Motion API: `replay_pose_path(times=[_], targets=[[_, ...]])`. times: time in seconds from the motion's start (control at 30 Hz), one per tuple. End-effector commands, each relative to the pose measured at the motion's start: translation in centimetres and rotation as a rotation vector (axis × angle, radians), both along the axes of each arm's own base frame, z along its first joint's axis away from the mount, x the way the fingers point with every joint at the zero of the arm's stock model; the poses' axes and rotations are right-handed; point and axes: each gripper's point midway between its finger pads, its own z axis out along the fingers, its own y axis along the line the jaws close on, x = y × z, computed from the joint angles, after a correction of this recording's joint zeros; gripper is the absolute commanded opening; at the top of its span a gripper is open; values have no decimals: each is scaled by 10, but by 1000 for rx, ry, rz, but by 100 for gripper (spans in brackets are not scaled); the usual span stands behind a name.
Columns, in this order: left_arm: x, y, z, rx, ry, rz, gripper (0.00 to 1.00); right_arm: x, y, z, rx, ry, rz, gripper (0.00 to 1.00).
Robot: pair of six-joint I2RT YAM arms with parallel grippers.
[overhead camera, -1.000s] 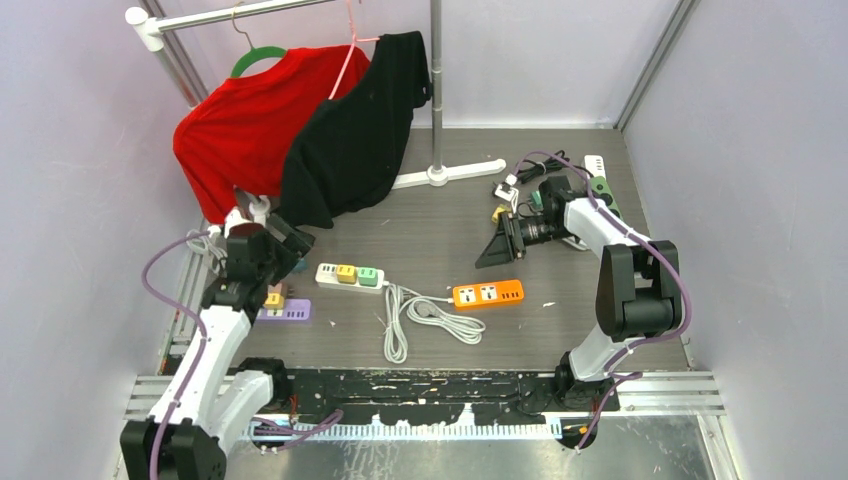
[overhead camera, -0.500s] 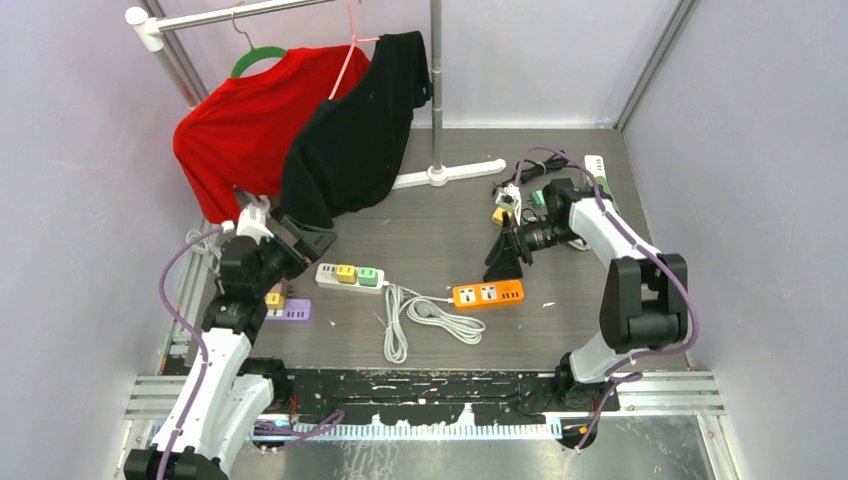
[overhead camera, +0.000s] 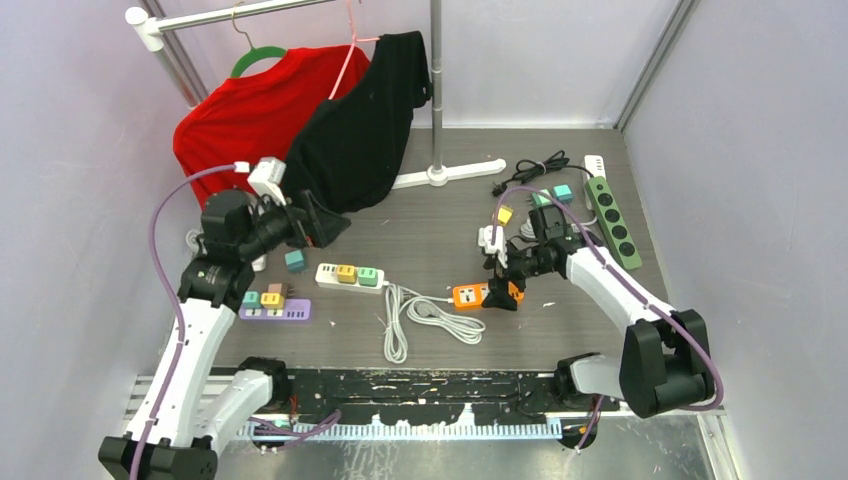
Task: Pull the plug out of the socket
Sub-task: Pick up the socket from the center of the board.
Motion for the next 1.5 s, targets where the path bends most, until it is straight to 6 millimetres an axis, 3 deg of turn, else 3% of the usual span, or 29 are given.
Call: replay_pose_path(times=[0.0, 0.13, 0.47, 0.8, 0.93, 1.07, 1.17, 1.27, 1.47], targets=[[-8, 20, -59, 273, 20, 33, 99, 15, 1, -9, -54, -224, 121, 100], [-11, 33, -82, 364, 22, 66, 99, 8, 2, -28, -101, -223, 219, 100], [-17, 40, -89, 402, 33, 74, 100, 10, -2, -57, -185, -156, 242, 98], [-19, 43, -88, 408, 17, 88, 100, 14, 4, -75, -298, -124, 259, 70], [-19, 43, -88, 409, 17, 89, 100, 16, 6, -72, -297, -128, 254, 52], [-20, 43, -88, 408, 15, 88, 100, 19, 14, -59, -258, -136, 236, 21], [-20, 43, -87, 408, 10, 90, 100, 22, 25, -31, -189, -130, 191, 7], [-20, 44, -87, 410, 9, 93, 100, 23, 35, 3, -122, -125, 153, 1], [-19, 46, -88, 416, 11, 100, 100, 20, 42, 63, -35, -196, 137, 1]])
